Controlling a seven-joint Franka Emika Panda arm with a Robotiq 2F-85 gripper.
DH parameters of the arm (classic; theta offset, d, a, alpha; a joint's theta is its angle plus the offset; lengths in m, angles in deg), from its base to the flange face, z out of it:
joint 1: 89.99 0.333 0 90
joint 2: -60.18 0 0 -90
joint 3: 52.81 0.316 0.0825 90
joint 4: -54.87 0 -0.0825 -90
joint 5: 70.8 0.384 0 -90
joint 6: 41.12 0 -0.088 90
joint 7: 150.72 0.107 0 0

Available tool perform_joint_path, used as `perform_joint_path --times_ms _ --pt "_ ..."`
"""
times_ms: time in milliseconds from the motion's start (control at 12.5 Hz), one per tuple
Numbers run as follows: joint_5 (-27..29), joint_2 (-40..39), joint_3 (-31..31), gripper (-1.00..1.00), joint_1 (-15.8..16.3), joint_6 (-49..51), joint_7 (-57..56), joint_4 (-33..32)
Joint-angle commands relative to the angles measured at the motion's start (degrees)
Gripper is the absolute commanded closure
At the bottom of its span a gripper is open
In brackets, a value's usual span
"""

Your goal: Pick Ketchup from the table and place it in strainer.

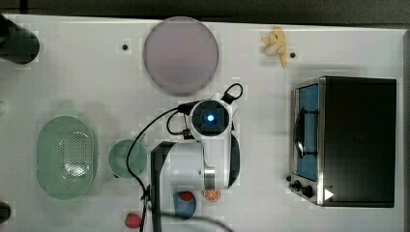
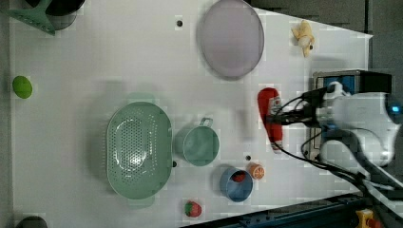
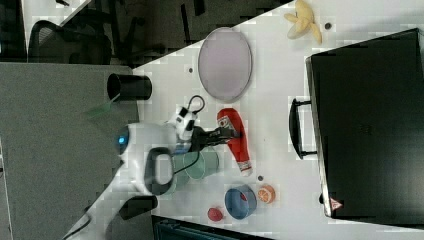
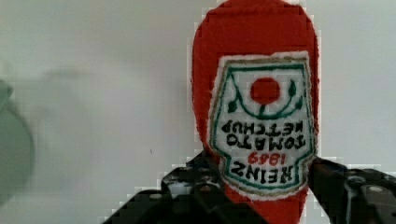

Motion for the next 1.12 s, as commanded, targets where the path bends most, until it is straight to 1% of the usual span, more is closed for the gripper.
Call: perform_joint_path --times_ms 80,320,480,720,880,1120 --pt "0.08 9.39 -0.2 -0.18 -0.55 8.76 -1.48 5.82" --pt "0.55 14.21 0.9 -0.18 -0.16 20.94 -1.04 9.83" --pt "1.59 16.05 2.58 -0.18 0.29 25.97 2.59 11.94" --pt "3.87 16.41 6.92 -0.18 1.69 27.45 9.94 14.02" --pt "6.03 15.91 10.94 -0.18 2.68 27.42 18.8 14.58" --pt "6.05 13.5 17.98 -0.18 3.8 26.89 30.67 15.15"
